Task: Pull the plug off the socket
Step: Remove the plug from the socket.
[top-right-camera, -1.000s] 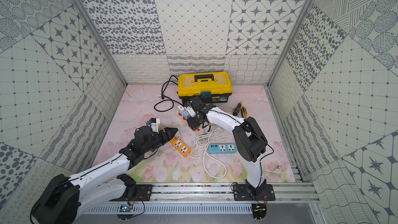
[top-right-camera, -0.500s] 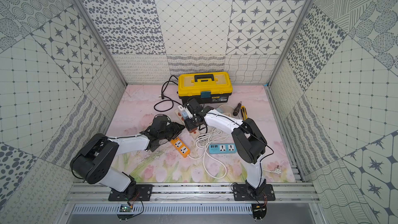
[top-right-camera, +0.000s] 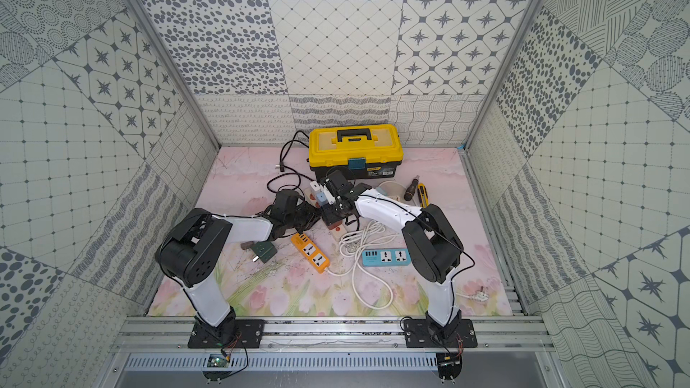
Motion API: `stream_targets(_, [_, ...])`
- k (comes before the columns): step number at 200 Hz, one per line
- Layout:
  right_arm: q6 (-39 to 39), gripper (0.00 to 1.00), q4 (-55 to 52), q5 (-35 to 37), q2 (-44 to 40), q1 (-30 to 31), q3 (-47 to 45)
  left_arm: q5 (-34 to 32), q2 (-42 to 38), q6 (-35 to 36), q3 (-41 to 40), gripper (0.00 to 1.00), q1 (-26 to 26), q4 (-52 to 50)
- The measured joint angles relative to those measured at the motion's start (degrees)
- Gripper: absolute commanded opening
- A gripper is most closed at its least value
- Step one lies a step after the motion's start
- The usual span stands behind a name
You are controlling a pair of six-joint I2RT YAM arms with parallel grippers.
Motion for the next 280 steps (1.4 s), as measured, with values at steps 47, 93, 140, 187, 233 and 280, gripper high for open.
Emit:
stream_targets(47, [0.02, 0.5, -0.15, 1.16, 0.02, 0.37, 0.2, 1.31, 1.49, -1.16, -0.57, 0.24, 0.35, 2.64])
stream_targets(93, [0.04, 0.5, -3.52, -0.26, 1.42, -1.22, 3.02, 1.77, 2.23, -2.16, -2.93, 0.24, 0.57, 7.69])
stream_targets(140, [-0.46, 0.49, -1.05, -2.82, 0.11, -2.32, 0.48, 2.69, 3.21, -3.08, -3.74, 0.23, 0.7, 11.43])
stream_targets(187, [0.5, 0.5, -2.45, 8.72, 0.33, 3.04, 1.97, 2.91, 3.52, -3.08, -3.28, 0.23, 0.72, 11.3])
stream_targets(233, [0.22, 0.5, -7.65, 4.66, 2.47, -0.31, 6.29, 3.45, 4.24, -3.06, -2.6, 0.23, 0.92, 11.67])
stream_targets(280, [0.11, 0.49, -0.42, 1.44, -1.79, -1.53, -1.55, 4.83, 5.09, -3.04, -1.79, 0.23, 0.96, 11.91])
